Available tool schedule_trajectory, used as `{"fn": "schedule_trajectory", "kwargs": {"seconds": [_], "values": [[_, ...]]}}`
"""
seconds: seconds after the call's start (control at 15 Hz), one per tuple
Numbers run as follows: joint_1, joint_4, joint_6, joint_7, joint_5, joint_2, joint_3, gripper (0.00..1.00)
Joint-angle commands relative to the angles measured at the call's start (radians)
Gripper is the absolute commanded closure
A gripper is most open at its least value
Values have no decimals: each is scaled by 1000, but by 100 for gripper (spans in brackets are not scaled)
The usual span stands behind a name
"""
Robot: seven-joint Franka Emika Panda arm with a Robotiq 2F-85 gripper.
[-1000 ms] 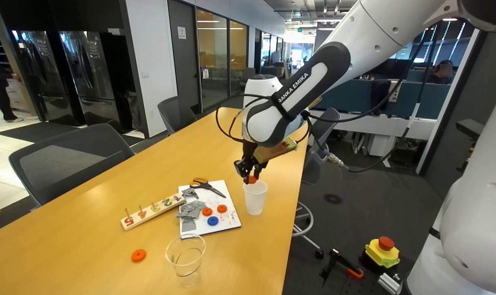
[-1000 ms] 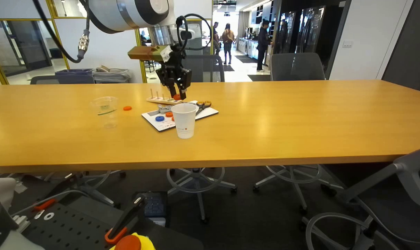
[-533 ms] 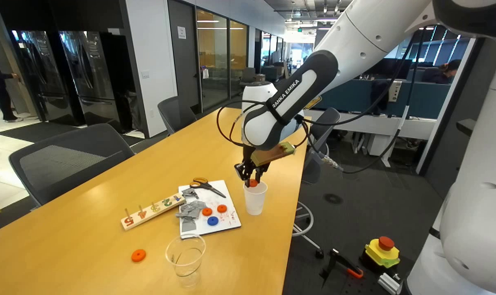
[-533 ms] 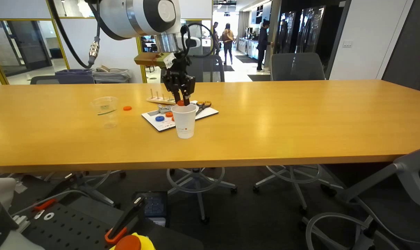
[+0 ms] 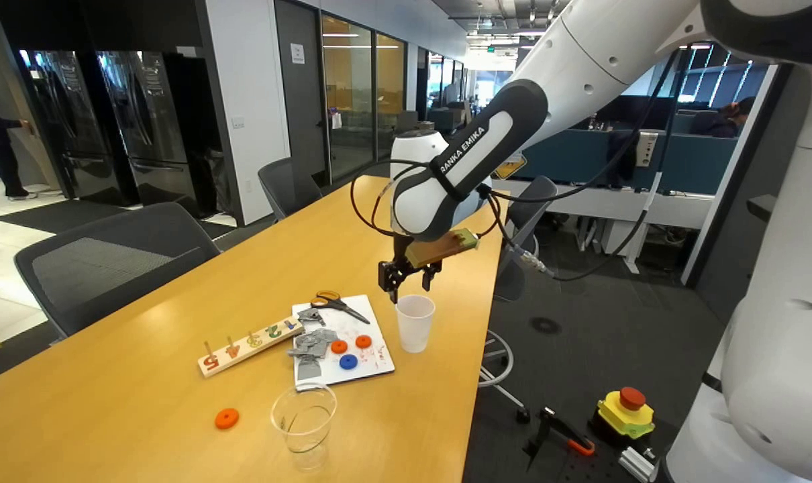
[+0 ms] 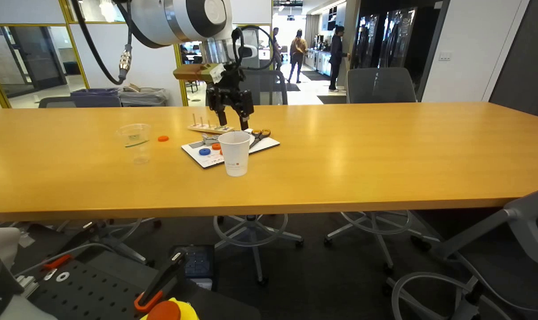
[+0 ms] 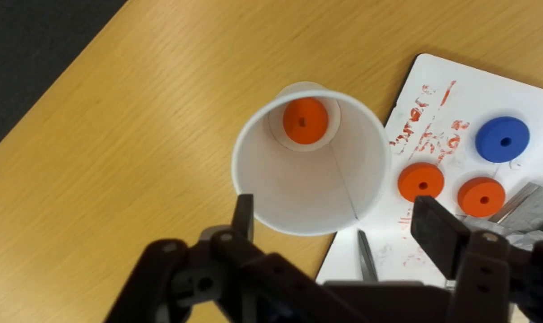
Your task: Pick up the orange and yellow objects from the table and put them in the two cups
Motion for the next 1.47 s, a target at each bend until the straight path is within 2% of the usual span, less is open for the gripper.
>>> {"fn": "schedule_trajectory", "kwargs": {"seconds": [0.0, 0.47, 0.73, 0.93, 1.2, 1.4], "values": [[31, 21, -27, -111, 30, -43, 24, 0], [52, 53, -7, -512, 136, -3, 77, 0], [38, 118, -16, -769, 173, 102, 88, 0], [17, 173, -31, -928, 149, 190, 101, 0], [0, 235, -31, -1034, 99, 282, 106, 0], [-5, 269, -29, -1068, 59, 327, 102, 0]]}}
